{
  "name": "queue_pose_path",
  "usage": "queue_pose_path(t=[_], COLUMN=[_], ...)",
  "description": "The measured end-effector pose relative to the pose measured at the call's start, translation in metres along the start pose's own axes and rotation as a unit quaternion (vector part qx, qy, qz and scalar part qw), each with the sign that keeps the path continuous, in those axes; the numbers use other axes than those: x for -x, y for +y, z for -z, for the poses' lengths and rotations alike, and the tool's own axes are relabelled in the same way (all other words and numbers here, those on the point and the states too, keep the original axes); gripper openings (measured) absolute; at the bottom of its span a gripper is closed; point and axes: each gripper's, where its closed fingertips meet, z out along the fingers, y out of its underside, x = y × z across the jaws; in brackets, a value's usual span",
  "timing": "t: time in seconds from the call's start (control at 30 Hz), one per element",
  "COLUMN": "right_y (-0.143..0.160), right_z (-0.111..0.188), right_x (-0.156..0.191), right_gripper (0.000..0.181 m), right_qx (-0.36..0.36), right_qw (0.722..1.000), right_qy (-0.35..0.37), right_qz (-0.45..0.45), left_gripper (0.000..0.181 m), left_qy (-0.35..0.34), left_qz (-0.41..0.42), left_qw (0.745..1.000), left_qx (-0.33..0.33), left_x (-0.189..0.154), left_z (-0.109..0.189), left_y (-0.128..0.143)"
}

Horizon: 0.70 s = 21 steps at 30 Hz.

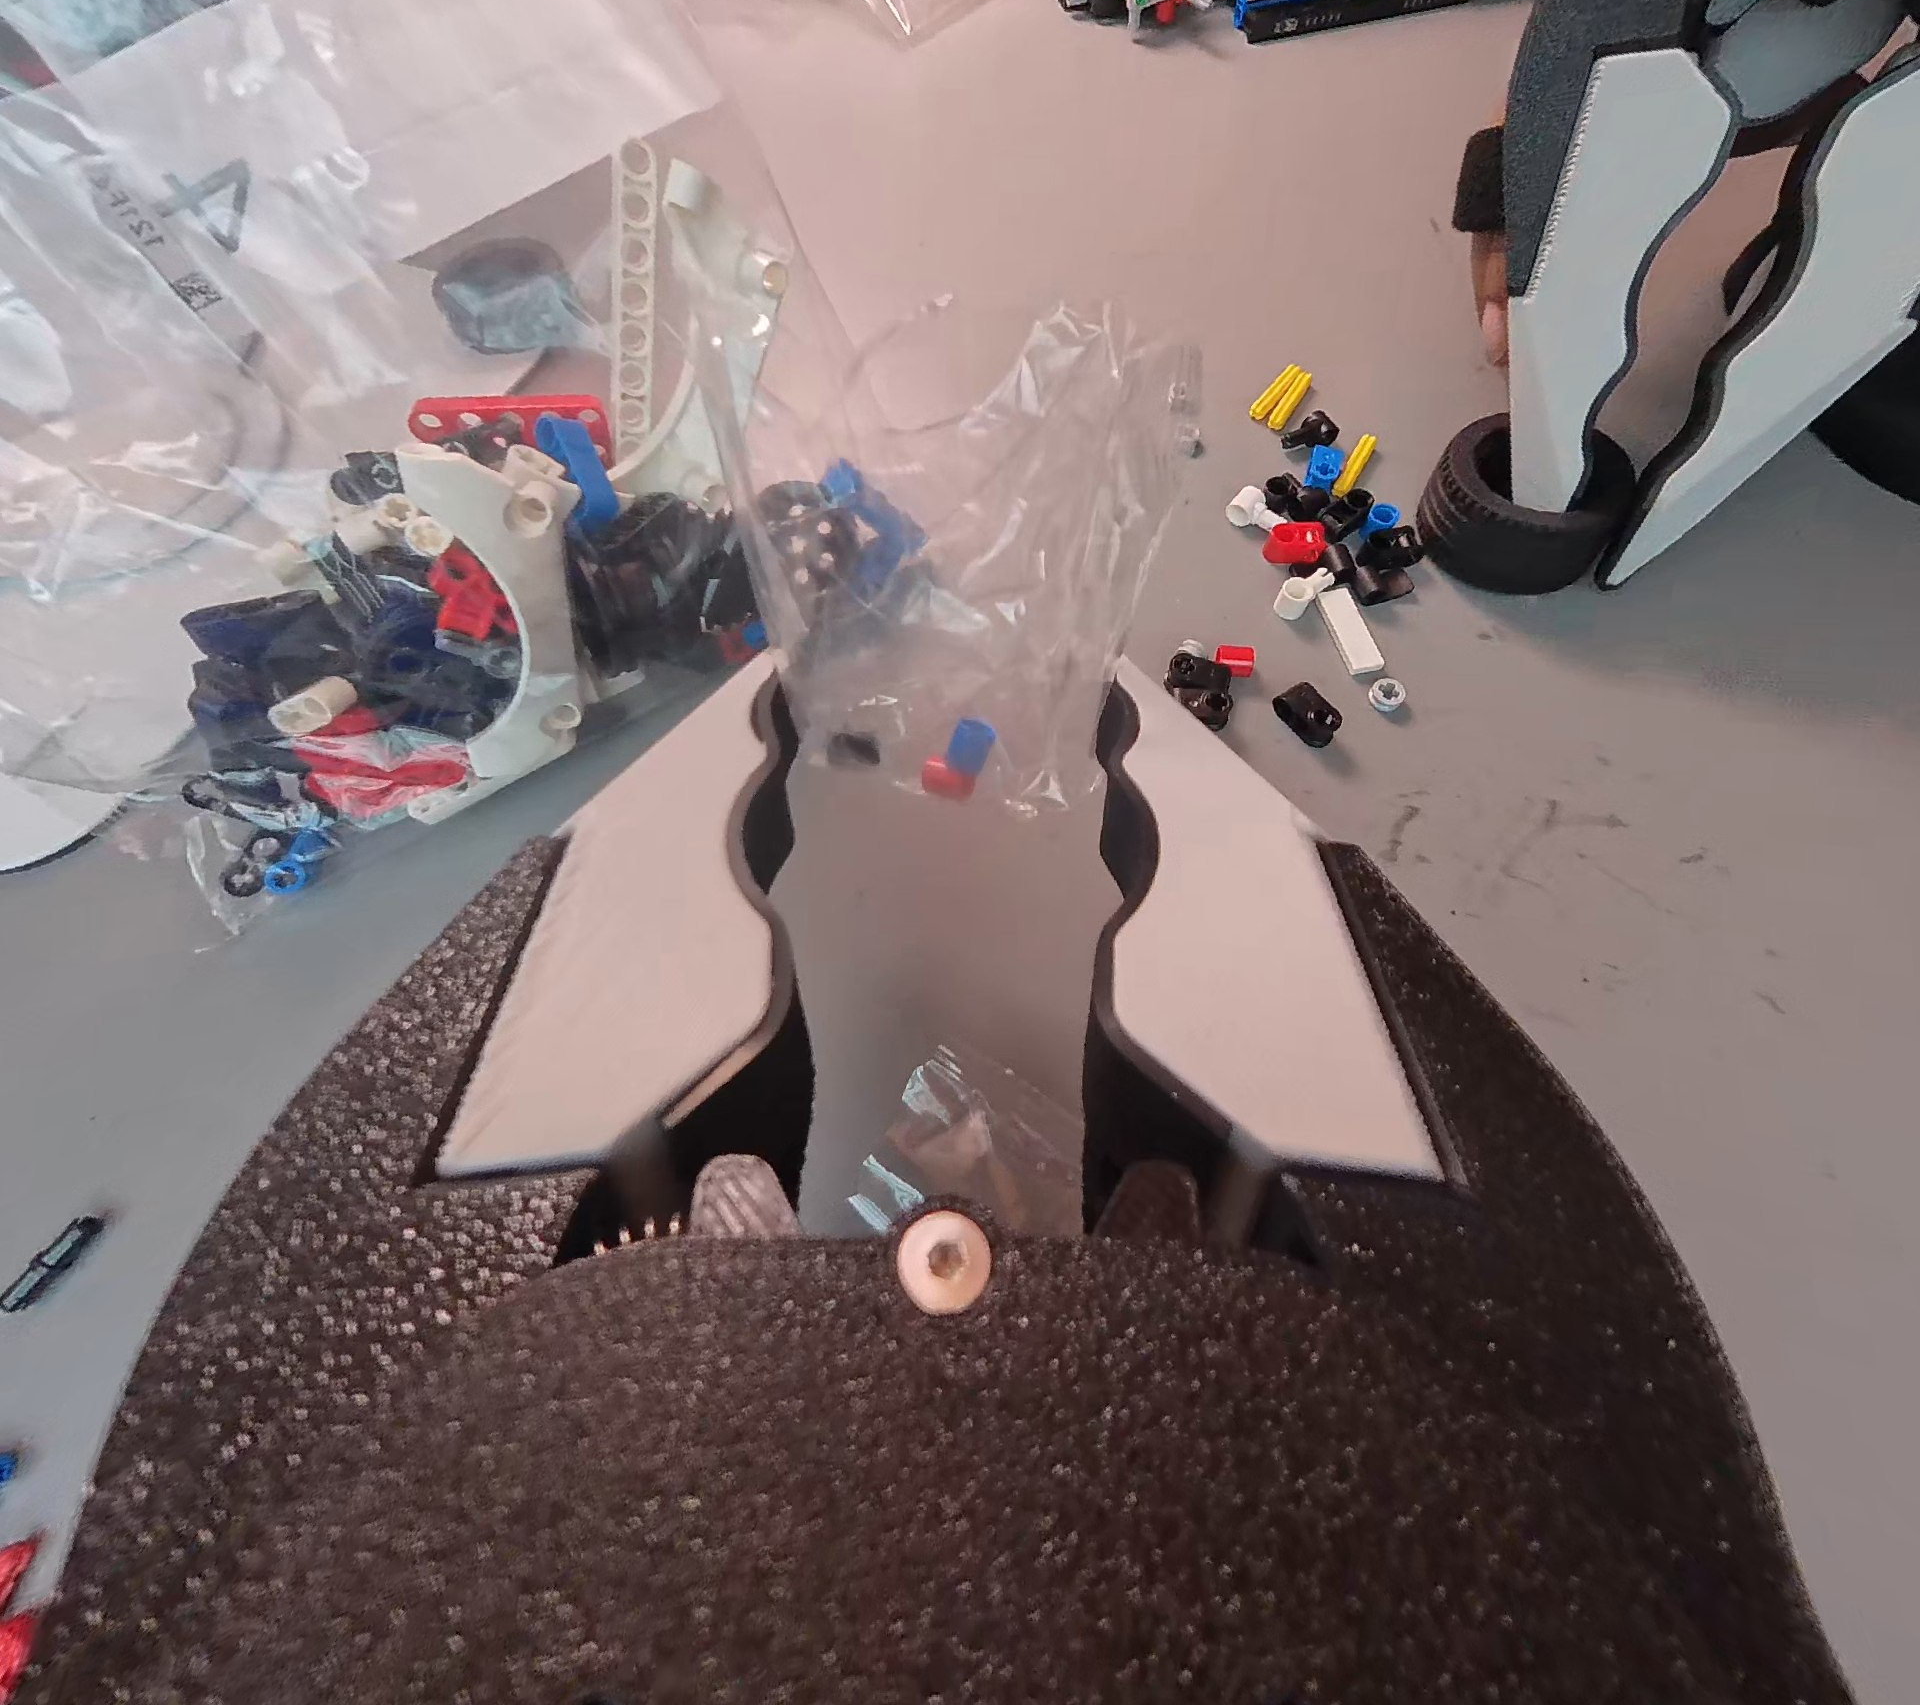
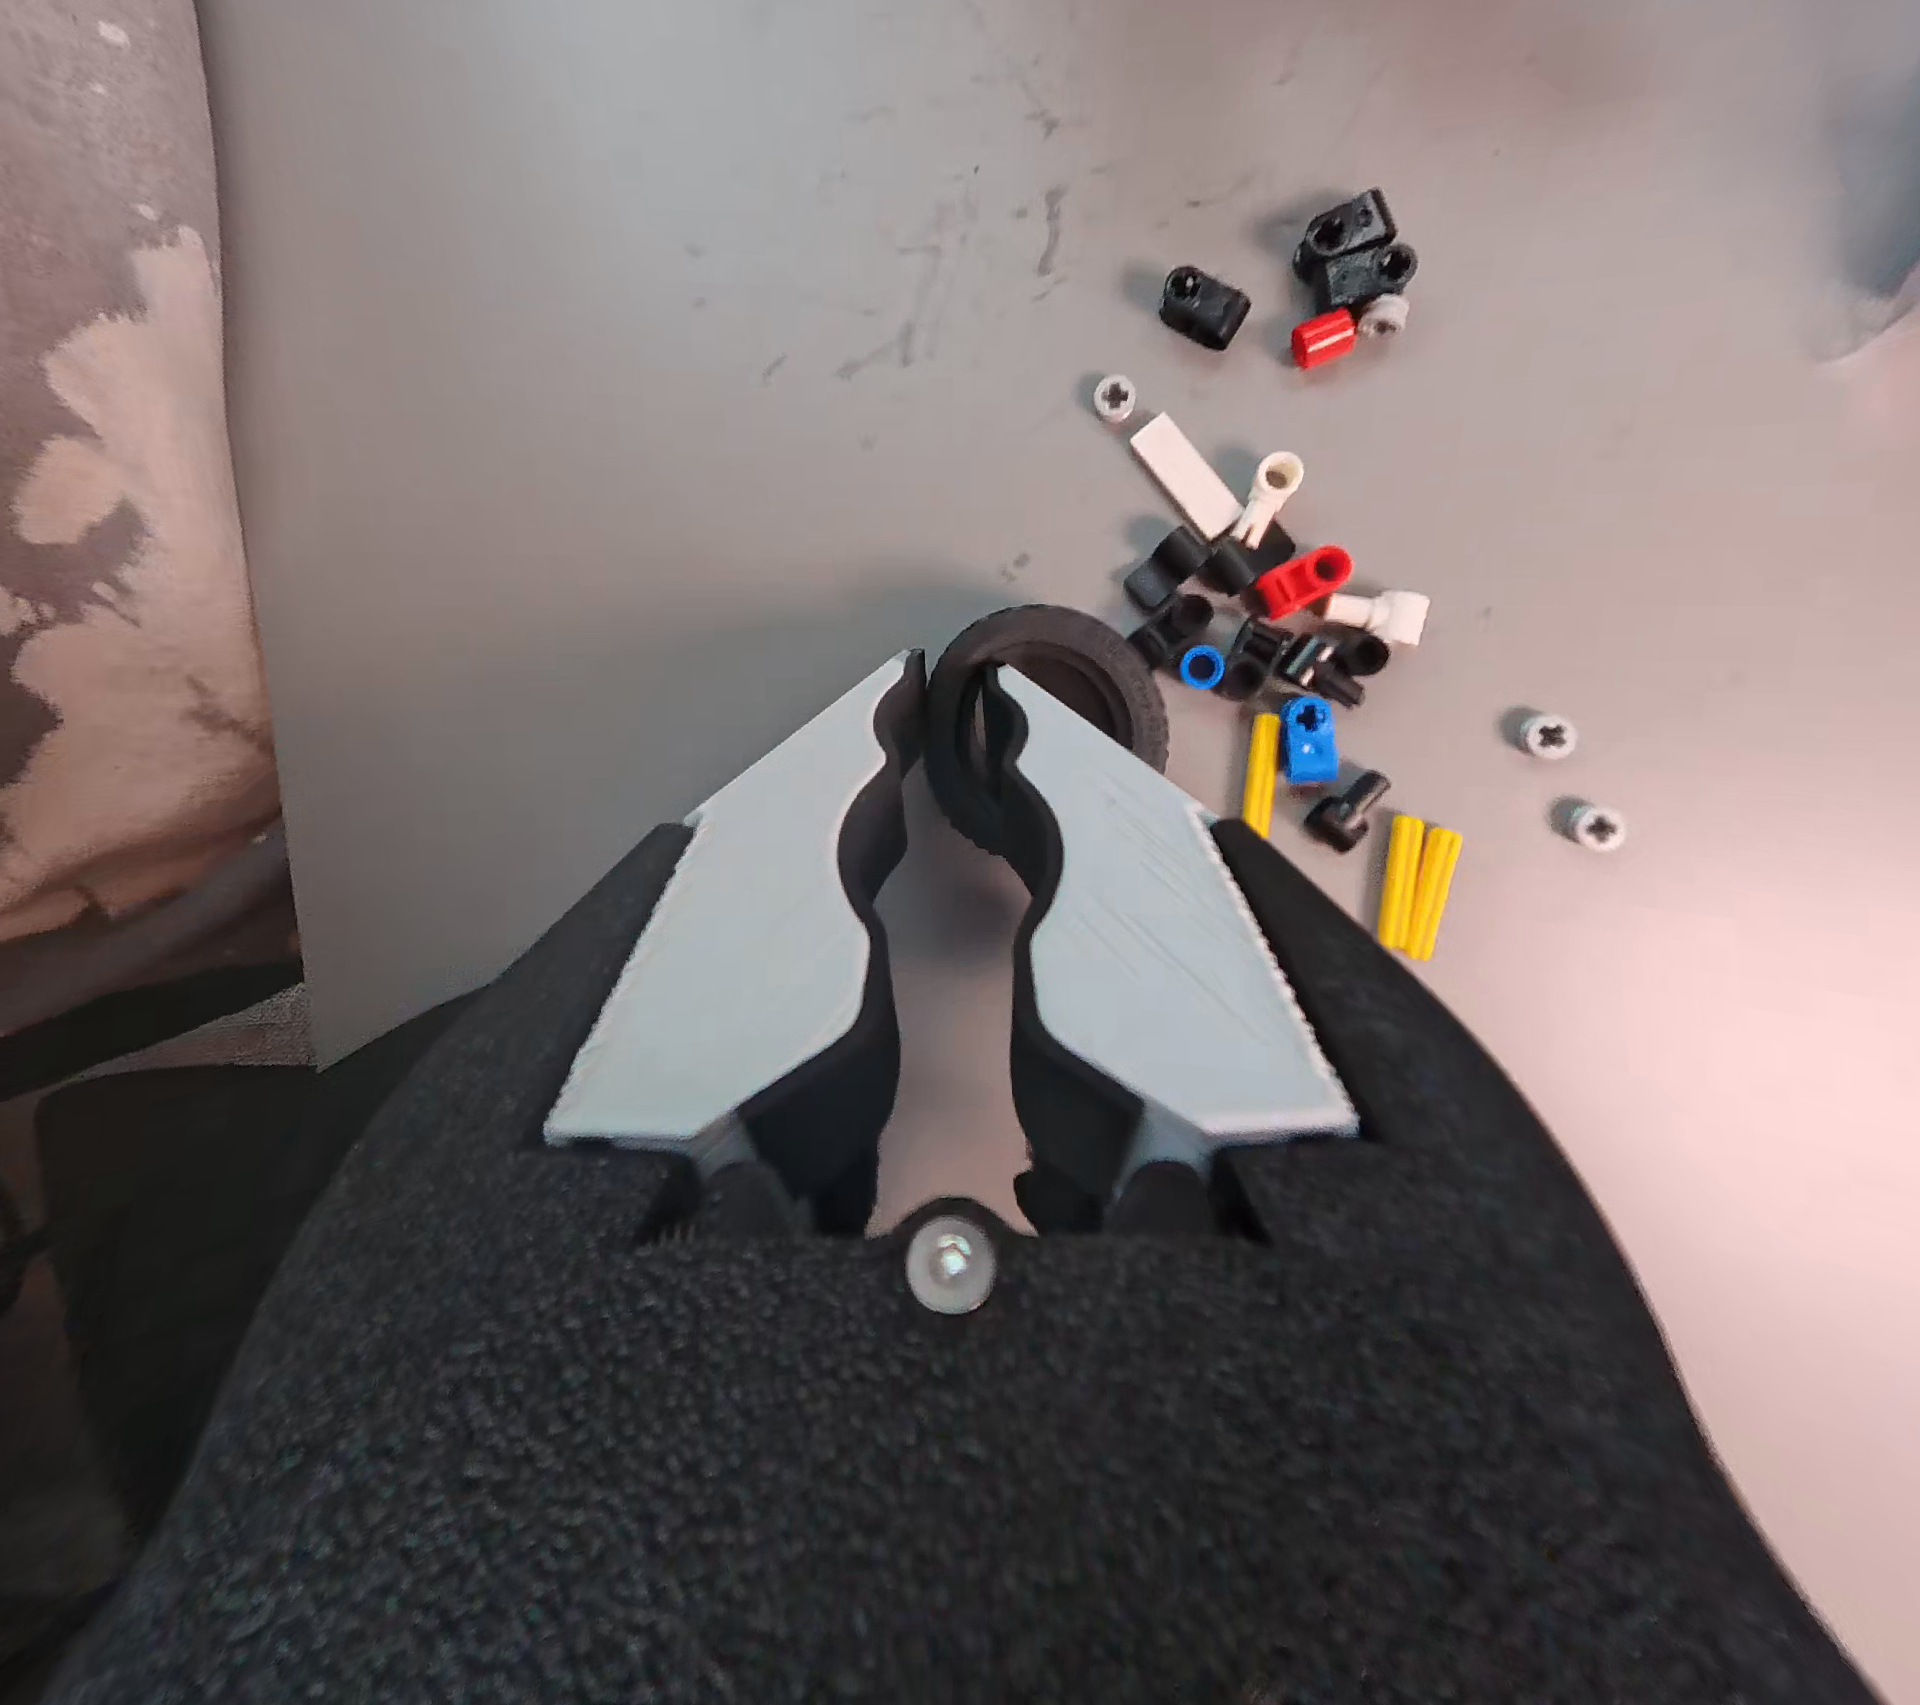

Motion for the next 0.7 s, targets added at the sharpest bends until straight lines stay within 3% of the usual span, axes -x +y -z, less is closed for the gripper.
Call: queue_pose_path(t=[0.13,0.23,0.37,0.5,0.7], right_y=[-0.019,-0.029,-0.008,0.041,0.017], right_z=[0.005,0.030,0.056,0.046,0.023], right_x=[-0.001,-0.015,-0.061,-0.090,-0.068], right_gripper=[0.008,0.008,0.008,0.008,0.008], right_qx=[-0.031,-0.070,-0.075,0.012,0.002], right_qw=[0.999,0.997,0.989,0.982,0.991], right_qy=[-0.006,0.026,0.113,0.153,0.105], right_qz=[0.012,0.000,-0.065,-0.107,-0.080], left_gripper=[0.057,0.057,0.057,0.057,0.057], left_qy=[0.000,0.001,0.002,0.001,0.001], left_qz=[-0.002,-0.001,-0.001,-0.003,0.000], left_qw=[1.000,1.000,1.000,1.000,1.000], left_qx=[0.001,0.001,0.001,0.003,0.001], left_x=[0.000,0.000,-0.001,-0.001,0.000], left_z=[0.000,0.000,0.000,-0.001,0.000], left_y=[0.000,0.000,0.000,0.001,0.001])
